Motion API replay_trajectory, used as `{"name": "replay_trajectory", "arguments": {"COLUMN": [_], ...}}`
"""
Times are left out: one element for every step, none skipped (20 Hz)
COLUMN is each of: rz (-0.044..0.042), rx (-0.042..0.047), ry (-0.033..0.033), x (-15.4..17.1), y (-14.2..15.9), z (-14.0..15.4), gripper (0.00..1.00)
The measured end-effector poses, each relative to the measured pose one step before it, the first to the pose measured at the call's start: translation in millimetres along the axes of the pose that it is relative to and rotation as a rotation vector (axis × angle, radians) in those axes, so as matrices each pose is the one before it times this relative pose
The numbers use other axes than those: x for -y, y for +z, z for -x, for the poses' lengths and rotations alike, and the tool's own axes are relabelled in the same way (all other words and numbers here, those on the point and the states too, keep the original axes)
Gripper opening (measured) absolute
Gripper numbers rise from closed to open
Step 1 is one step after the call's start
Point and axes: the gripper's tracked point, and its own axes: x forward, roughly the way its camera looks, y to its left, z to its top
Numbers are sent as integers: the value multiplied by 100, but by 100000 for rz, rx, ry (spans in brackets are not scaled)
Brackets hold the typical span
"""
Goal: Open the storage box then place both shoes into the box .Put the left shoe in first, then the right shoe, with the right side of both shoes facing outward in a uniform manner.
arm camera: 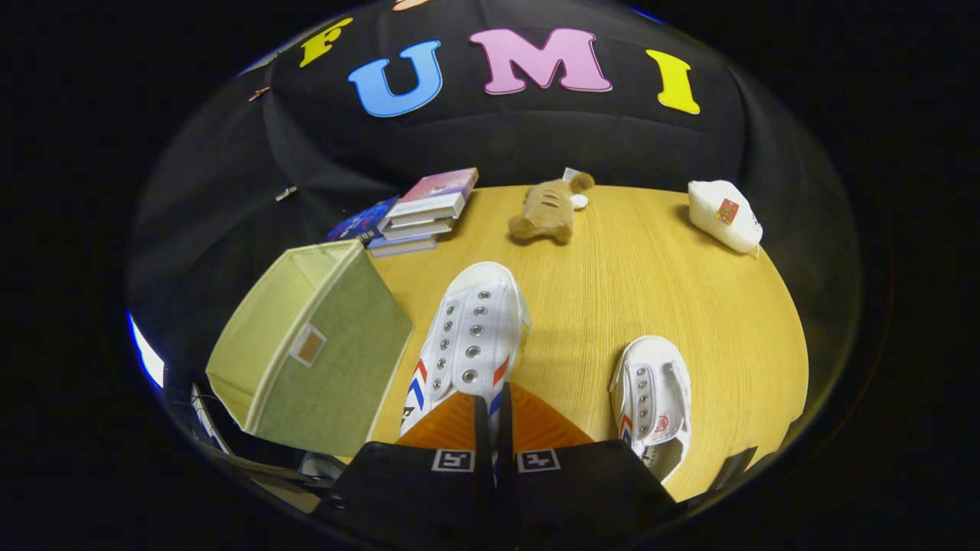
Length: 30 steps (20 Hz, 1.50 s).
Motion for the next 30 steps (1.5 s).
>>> {"name": "replay_trajectory", "arguments": {"rz": [264, 185, -145, -215, -811, -1389, -1972, -2742, -2473, -2289, -1672, -504, 87, -704, -859, -1144, -290, -300, -622, -1180, -1977, -2088, -1455, -987, -927, -484, 302, 90, -178, -625], "rx": [1671, 991, 1267, 377, -265, -683, -1682, -1778, -1785, -2298, -2423, -1471, -1803, -1495, -1961, -1959, -1873, -1887, -1798, -1344, -1670, -2001, -1440, -1434, -1179, -959, -852, -595, -292, -221], "ry": [1187, 1175, 1325, 990, 923, 850, 1099, 1172, 1511, 1429, 1455, 1263, 1438, 1160, 846, 315, -174, -320, -1031, -909, -1236, -1211, -798, -1039, -966, -748, -553, -404, -131, 92], "x": [-755, -851, -997, -931, -1125, -1142, -1190, -1252, -1356, -1331, -1363, -1366, -1400, -1430, -1275, -1096, -916, -734, -552, -93, -186, -379, -254, -246, -185, -273, -176, -202, -169, -179], "y": [1383, 1210, 1373, 1027, 1030, 602, 381, 236, 75, -129, -140, -198, -315, -341, -559, -510, -504, -526, -458, -533, -358, -517, -321, -323, -287, -229, -133, -192, 4, 14], "z": [702, 613, 497, 391, 253, 172, 74, -160, -197, -239, -455, -299, -567, -551, -776, -712, -895, -845, -890, -968, -1055, -902, -772, -701, -621, -475, -461, -287, -382, -420], "gripper": [5, 5, 5, 5, 5, 5, 5, 5, 5, 5, 5, 5, 5, 5, 5, 5, 5, 5, 5, 5, 5, 5, 5, 5, 5, 5, 5, 5, 5, 5]}}
